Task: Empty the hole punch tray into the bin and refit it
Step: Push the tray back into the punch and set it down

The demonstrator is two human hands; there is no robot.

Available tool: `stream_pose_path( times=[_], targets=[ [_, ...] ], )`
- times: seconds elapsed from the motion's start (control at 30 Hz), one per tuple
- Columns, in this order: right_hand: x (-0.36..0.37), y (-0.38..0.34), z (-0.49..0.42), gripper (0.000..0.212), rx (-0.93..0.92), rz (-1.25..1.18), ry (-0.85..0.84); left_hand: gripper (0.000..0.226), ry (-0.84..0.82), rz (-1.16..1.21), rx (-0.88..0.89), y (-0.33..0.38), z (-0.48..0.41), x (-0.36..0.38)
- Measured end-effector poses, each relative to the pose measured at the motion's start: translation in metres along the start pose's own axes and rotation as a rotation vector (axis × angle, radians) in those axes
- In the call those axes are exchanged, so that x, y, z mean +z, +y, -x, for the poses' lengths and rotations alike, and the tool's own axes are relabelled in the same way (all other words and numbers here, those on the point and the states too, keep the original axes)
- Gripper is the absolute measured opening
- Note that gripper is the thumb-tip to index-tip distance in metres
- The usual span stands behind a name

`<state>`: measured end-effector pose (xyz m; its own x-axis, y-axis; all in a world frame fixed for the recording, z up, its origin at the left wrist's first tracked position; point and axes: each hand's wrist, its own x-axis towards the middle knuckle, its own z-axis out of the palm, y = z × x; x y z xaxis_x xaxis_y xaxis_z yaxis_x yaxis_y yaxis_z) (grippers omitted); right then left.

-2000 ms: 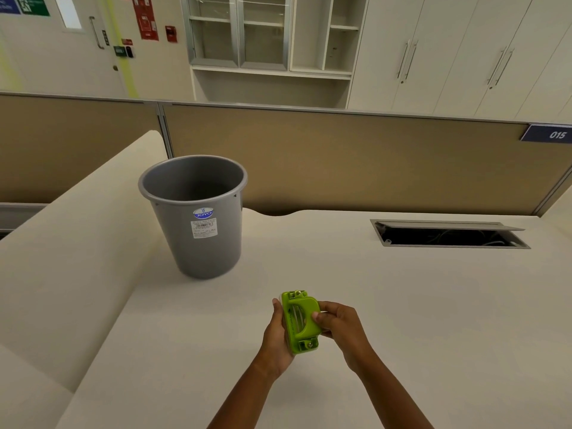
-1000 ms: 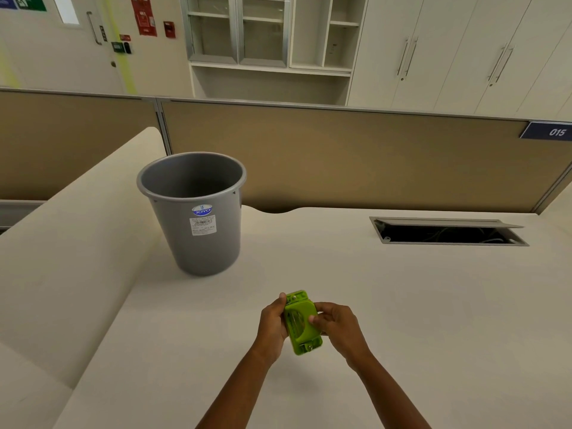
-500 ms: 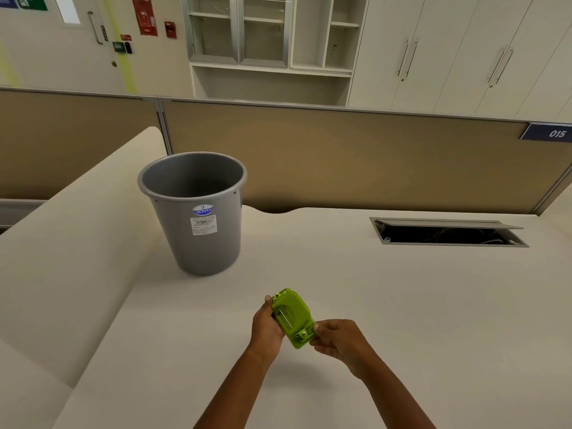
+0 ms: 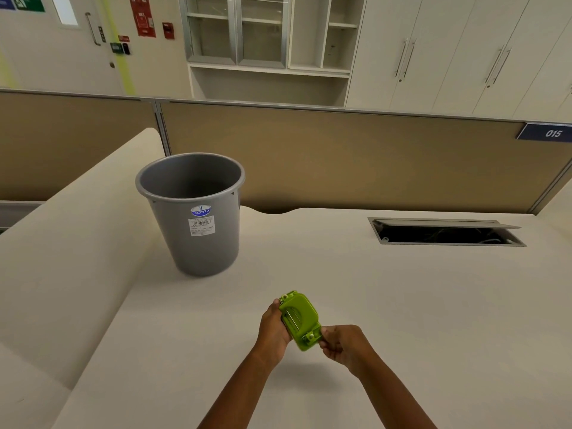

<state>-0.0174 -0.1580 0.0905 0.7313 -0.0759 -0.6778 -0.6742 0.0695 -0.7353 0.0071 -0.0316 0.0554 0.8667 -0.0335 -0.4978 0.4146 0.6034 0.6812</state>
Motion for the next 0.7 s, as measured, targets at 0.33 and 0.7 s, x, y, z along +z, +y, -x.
stream_pose_path(
  times=[0.33, 0.7],
  targets=[
    [-0.005, 0.0, 0.002, 0.018, -0.351, 0.244, -0.016, 0.035, -0.03, -0.031, 0.0, 0.002, 0.001, 0.002],
    [0.007, -0.001, 0.006, 0.012, -0.576, 0.314, -0.002, 0.03, -0.254, 0.114, 0.047, 0.003, 0.001, 0.0]
  ],
)
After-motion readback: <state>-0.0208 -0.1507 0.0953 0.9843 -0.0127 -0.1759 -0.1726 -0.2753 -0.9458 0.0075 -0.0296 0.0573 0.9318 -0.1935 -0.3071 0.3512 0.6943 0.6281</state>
